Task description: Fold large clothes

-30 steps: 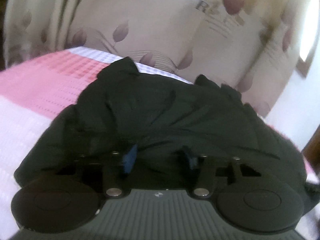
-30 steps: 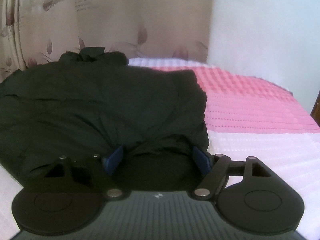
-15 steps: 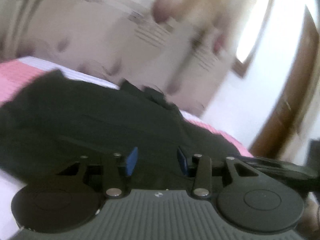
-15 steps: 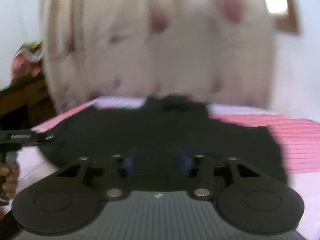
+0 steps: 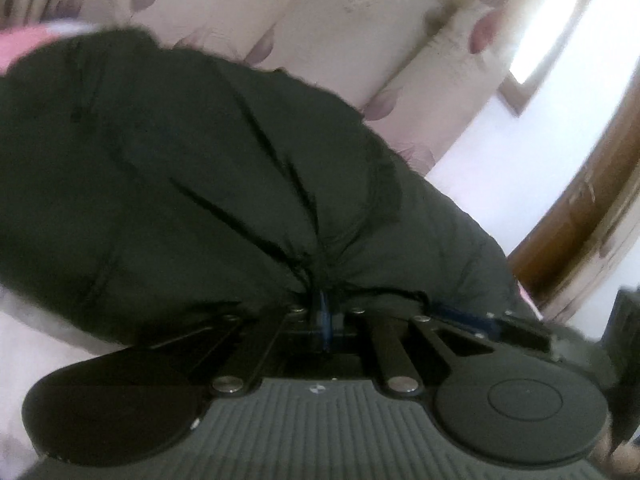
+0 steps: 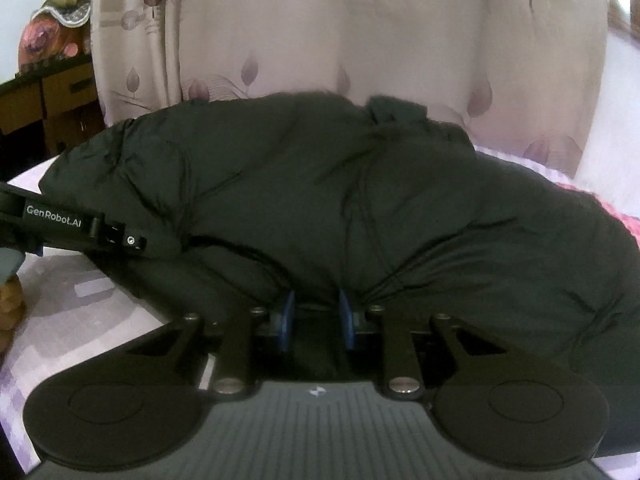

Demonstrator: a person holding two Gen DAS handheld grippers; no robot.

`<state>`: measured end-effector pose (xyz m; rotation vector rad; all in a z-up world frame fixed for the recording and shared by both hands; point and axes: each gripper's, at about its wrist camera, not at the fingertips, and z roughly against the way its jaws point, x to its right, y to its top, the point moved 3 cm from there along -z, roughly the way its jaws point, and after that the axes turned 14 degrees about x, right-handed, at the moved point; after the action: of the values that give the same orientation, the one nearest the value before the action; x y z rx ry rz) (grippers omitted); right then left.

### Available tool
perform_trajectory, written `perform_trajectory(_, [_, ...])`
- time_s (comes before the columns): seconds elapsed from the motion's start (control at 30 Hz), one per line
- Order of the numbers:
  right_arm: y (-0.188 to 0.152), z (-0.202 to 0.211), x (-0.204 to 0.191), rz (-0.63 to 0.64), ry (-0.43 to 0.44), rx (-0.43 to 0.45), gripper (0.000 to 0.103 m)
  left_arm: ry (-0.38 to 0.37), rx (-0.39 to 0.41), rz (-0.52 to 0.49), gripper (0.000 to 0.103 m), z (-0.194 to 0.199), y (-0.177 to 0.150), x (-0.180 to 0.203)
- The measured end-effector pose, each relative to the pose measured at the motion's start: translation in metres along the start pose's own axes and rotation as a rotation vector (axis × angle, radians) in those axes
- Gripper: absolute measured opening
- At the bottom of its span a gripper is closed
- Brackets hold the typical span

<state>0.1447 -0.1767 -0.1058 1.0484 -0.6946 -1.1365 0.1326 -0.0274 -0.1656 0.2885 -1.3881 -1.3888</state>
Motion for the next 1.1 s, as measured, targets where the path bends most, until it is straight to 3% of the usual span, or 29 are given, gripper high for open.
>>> perform_trajectory(0.07, [0.004,0.013,0.002,-0.042,0.021,0.013,0.024,-0.035,0.015,0.051,0.015,0.014,0.002,-0.001])
perform_trajectory(0.13, [0.013,0.031,0.006,-0.076,0.034,0.073,0.025,-0.033,0.072,0.089,0.049,0.030,0.015,-0.001])
perform_trajectory(0.17, [0.021,0.038,0.008,-0.072,0.029,0.111,0.025,-0.015,0.115,0.073,0.060,0.040,0.023,0.000])
perform_trajectory(0.2, [0.028,0.043,0.010,-0.064,0.024,0.135,0.025,0.007,0.153,0.043,0.081,0.050,0.032,0.001])
perform_trajectory(0.23, [0.036,0.046,0.012,-0.063,0.031,0.146,0.025,0.036,0.186,0.009,0.094,0.059,0.044,0.001])
perform_trajectory(0.27, [0.043,0.047,0.014,-0.070,0.043,0.158,0.025,0.056,0.207,-0.018,0.098,0.065,0.054,0.000])
perform_trajectory(0.33, [0.055,0.046,0.017,-0.087,0.053,0.183,0.028,0.090,0.246,-0.068,0.101,0.074,0.075,-0.006])
perform_trajectory(0.4, [0.066,0.034,0.016,-0.082,0.054,0.186,0.039,0.134,0.267,-0.111,0.103,0.079,0.093,-0.019])
perform_trajectory(0.47, [0.073,0.020,0.015,-0.075,0.053,0.192,0.047,0.151,0.239,-0.132,0.103,0.076,0.109,-0.039])
perform_trajectory(0.57, [0.078,0.002,0.009,-0.077,0.042,0.185,0.051,0.127,0.128,-0.112,0.102,0.055,0.131,-0.075])
perform_trajectory(0.77, [0.085,-0.042,0.002,-0.079,0.014,0.161,0.054,-0.045,0.012,0.079,0.102,0.024,0.158,-0.149])
perform_trajectory(0.9, [0.069,-0.071,0.000,-0.060,-0.011,0.105,0.060,-0.137,-0.130,0.092,0.094,-0.016,0.156,-0.173])
perform_trajectory(1.0, [0.043,-0.089,-0.001,-0.061,-0.020,0.055,0.063,-0.191,-0.240,0.106,0.093,-0.046,0.140,-0.182])
perform_trajectory(1.1, [0.039,-0.092,-0.001,-0.058,-0.015,0.044,0.063,-0.272,-0.216,0.111,0.097,-0.051,0.135,-0.183])
